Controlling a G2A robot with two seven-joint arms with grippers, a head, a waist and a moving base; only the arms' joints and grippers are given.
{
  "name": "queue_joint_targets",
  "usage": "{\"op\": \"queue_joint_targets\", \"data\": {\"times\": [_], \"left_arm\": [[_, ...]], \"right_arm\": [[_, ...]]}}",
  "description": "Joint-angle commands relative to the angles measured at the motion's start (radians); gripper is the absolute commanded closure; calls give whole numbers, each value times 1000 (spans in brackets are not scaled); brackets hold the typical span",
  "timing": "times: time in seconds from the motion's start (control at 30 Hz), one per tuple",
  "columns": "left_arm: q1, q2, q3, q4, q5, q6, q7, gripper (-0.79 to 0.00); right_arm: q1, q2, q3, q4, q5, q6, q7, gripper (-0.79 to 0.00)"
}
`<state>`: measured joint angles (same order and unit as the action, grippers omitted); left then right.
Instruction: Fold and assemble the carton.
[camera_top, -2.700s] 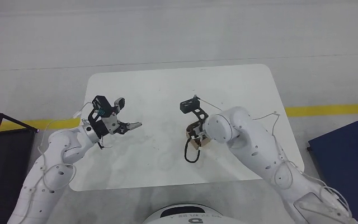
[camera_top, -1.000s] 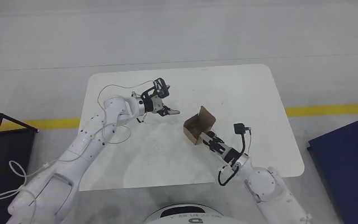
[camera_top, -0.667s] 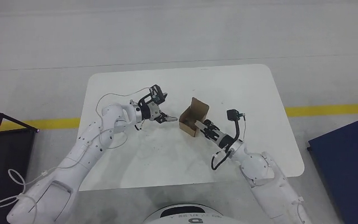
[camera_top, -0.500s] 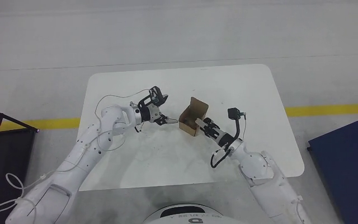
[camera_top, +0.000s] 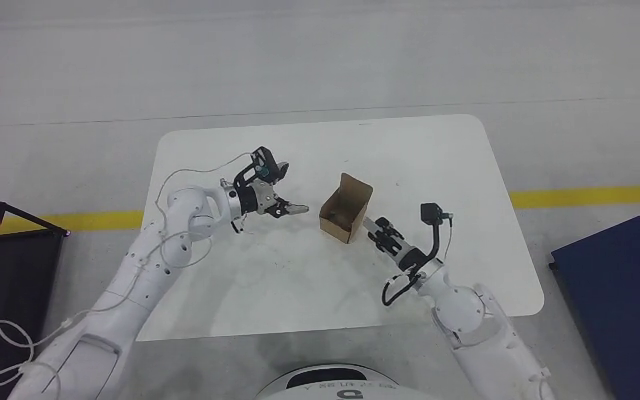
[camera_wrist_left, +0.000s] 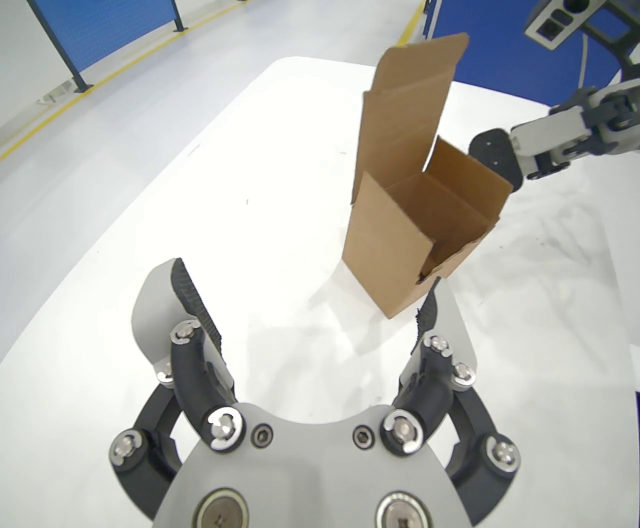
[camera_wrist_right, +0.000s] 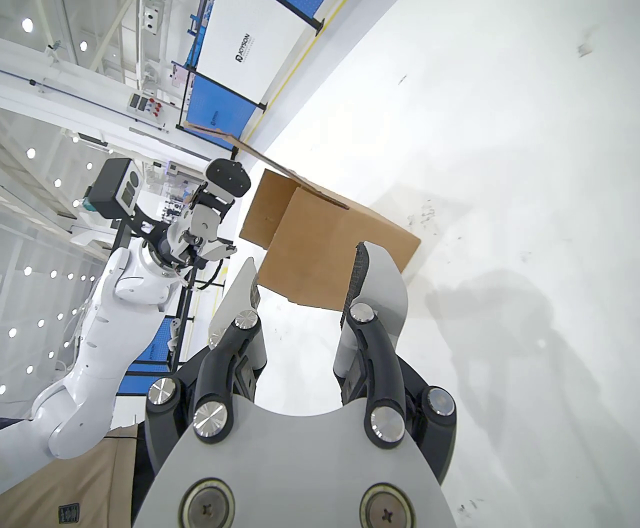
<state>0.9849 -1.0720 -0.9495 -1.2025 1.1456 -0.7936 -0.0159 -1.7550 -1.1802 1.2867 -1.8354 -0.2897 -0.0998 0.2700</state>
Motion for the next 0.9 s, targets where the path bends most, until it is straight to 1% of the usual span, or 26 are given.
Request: {"op": "queue_joint_targets", "data": {"times": [0.0, 0.1, 0.2, 0.3, 0.37, 0.43, 0.47, 0.53, 0.63, 0.87], "left_arm": [[-2, 5, -24, 10, 0, 14, -5, -785], [-2, 0, -17, 1, 2, 37, -5, -785], [-7, -19, 33, 2, -13, 40, 1, -785], [-21, -47, 95, 38, -71, 54, -23, -785], [-26, -68, 122, 74, -201, 27, -26, -785], [-54, -81, 145, 101, -214, 26, -67, -785], [-62, -86, 153, 112, -218, 25, -71, -785], [-74, -94, 165, 131, -222, 15, -74, -785], [-84, -103, 174, 155, -226, 3, -60, -785], [-82, -118, 181, 174, -264, -37, -21, -785]], "right_arm": [[16, -2, -6, 20, 16, -1, 10, -388], [39, -4, -16, 45, 30, 2, 24, -391], [52, -5, -24, 60, 43, -3, 34, -440], [59, -5, -26, 68, 49, -3, 43, -419], [61, -5, -25, 71, 50, -1, 51, -413], [67, -4, -22, 72, 48, 3, 65, -391], [71, -3, -21, 71, 47, 4, 72, -394], [81, -3, -22, 73, 42, 13, 87, -440], [100, -3, -28, 78, 30, 42, 112, -453], [152, -6, -51, 96, 21, 83, 149, -437]]}}
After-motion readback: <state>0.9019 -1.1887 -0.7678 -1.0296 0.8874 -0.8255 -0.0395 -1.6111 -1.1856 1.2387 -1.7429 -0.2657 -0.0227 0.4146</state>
